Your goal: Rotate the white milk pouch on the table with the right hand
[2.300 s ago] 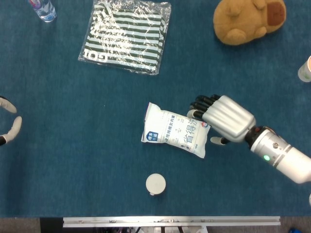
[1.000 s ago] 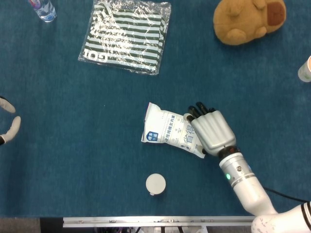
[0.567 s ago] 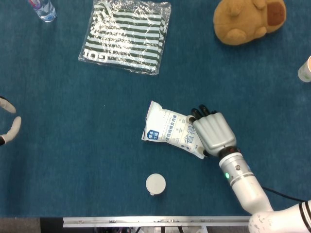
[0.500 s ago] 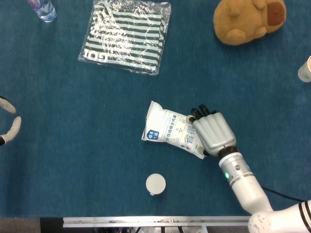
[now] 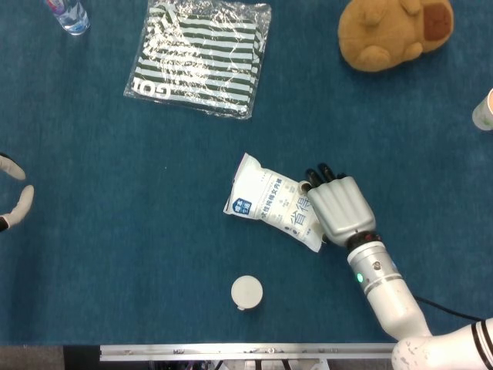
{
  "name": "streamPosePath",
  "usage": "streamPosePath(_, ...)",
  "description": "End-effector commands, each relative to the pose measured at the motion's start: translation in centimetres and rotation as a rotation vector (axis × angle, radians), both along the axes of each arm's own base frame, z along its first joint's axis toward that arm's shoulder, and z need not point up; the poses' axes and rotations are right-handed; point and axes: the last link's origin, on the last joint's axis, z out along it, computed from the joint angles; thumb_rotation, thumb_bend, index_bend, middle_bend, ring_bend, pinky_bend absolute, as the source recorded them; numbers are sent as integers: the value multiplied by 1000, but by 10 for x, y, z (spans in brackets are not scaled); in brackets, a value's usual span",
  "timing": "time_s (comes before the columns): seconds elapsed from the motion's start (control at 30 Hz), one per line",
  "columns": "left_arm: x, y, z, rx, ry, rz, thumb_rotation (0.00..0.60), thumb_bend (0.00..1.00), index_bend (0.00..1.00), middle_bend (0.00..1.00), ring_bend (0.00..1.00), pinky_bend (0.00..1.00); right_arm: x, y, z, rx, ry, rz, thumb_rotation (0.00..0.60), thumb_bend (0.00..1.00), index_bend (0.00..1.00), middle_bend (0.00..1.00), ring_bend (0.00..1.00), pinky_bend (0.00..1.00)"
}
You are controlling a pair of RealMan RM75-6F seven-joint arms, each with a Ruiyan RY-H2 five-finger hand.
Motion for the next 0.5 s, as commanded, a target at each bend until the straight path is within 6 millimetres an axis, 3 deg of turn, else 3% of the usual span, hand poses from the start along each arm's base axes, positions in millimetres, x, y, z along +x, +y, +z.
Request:
streamPosePath(0.03, 0, 0, 0, -1, 1, 0, 600, 293, 537, 485, 362, 491, 0, 0, 0, -2, -1, 2, 600, 266, 540, 227, 125, 373)
streamPosePath(0.2, 0, 0, 0, 0, 2, 0, 600, 293, 538, 484, 362, 491, 0, 1, 1, -1, -5, 7, 600, 271, 559, 231, 125, 372)
streamPosePath(0.3, 0, 0, 0, 0, 1, 1, 600, 293, 538, 485, 362, 491, 1, 1, 3, 9, -32, 11, 600, 219, 544, 231, 125, 372)
streamPosePath(0.5, 0, 0, 0, -1, 2, 0, 600, 293, 537, 484, 362, 491, 0, 1, 6, 21, -42, 29, 600, 12, 272, 231, 125, 372)
